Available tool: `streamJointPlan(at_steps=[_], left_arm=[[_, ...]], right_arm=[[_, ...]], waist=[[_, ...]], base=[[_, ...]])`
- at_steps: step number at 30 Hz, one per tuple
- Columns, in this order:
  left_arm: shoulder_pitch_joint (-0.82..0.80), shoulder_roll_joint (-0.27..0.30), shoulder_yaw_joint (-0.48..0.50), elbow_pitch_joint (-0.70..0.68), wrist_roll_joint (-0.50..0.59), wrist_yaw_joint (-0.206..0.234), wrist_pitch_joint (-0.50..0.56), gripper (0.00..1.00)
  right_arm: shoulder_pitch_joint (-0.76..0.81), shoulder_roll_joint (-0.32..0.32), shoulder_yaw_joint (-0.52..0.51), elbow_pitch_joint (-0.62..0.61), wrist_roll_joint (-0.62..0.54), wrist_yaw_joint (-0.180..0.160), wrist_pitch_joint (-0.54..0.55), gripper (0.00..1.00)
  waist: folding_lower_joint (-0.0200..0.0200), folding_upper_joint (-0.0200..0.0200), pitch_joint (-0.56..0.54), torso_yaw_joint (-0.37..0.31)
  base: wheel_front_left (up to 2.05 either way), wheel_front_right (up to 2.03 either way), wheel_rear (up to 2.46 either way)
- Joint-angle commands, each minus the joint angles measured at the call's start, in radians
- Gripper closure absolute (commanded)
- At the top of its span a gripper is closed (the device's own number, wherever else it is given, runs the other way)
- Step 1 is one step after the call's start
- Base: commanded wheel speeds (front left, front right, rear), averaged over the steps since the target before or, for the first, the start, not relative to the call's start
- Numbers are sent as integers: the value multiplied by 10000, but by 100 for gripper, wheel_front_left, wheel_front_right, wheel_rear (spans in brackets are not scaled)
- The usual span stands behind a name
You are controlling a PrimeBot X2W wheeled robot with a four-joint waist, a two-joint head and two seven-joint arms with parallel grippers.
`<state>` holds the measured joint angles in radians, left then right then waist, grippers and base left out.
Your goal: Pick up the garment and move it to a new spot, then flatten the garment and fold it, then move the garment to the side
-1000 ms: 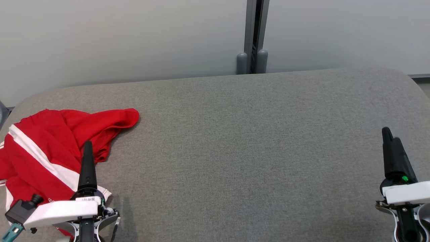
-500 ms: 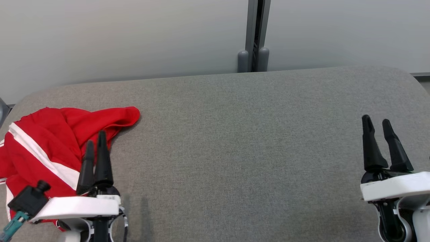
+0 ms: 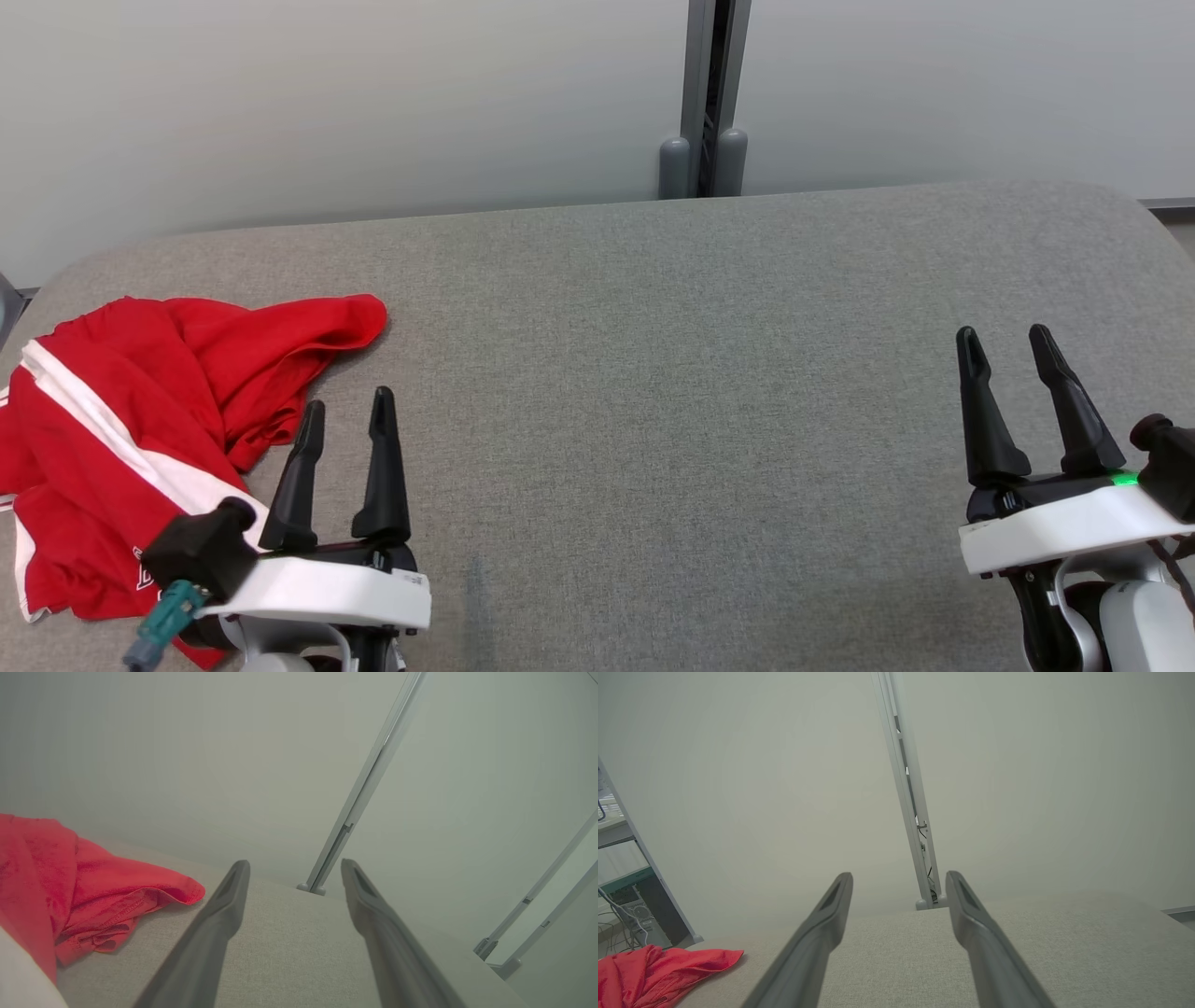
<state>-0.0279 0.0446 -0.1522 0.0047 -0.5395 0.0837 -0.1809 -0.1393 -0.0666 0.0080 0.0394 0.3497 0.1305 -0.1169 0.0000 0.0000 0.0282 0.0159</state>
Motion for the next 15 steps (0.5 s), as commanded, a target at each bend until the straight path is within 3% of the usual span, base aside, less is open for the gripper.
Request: streamJointPlan(at_steps=[1, 15], left_arm=[[-70, 43, -80, -88, 476, 120, -84, 0], [111, 320, -1019, 427, 2597, 1252, -324, 0]], right_arm=[[-108, -17, 16, -62, -297, 2, -144, 0], [100, 178, -5, 426, -1617, 3, -574, 0]], waist=[[0, 0, -6, 3], [0, 0, -28, -14]], base=[[0, 0, 0], [0, 0, 0]])
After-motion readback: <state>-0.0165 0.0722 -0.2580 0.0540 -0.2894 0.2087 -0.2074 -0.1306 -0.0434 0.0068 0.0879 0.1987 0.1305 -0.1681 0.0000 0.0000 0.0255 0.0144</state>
